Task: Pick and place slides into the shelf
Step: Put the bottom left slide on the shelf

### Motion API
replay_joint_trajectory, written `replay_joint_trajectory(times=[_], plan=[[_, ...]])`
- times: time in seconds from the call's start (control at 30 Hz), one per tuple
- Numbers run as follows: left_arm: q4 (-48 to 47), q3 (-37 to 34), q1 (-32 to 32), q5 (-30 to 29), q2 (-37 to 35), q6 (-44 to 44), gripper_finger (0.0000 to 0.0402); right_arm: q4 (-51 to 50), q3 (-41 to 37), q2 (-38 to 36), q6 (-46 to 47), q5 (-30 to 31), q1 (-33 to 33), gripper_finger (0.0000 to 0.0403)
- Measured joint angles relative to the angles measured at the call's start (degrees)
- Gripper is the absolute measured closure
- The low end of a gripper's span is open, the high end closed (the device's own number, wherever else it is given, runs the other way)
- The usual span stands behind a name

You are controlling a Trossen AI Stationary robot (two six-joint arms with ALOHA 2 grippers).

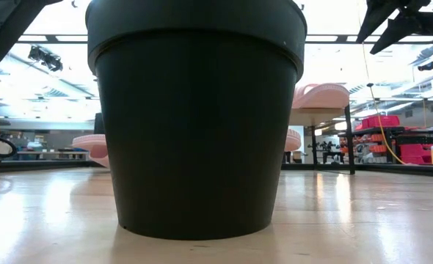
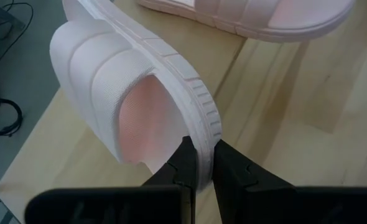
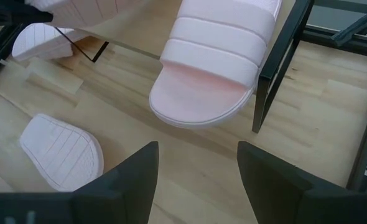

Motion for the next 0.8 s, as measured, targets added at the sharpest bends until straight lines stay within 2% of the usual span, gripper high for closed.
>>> replay_joint_trajectory(times=[0.17,0.37,0.47,0.7,0.8], plan=[[0.15,0.0,0.0,0.21,0.15,0.06,0.0368,0.04,0.0,0.0,0.41,0.0,0.01,0.0179],[6.32,0.0,-0.26,0.02,0.2,1.26,0.0368,0.83,0.0,0.01,0.46,0.0,0.01,0.0179],[5.75,0.0,-0.56,-0.24,0.36,1.54,0.0368,0.92,0.0,0.0,0.48,0.0,0.01,0.0179],[2.57,0.02,-1.56,-7.89,1.09,3.19,0.0368,1.3,0.0,0.02,0.64,0.0,-0.01,0.0179],[-2.21,0.02,-1.9,-9.6,1.15,2.74,0.0368,1.31,0.0,0.0,0.66,0.0,-0.01,0.0179]])
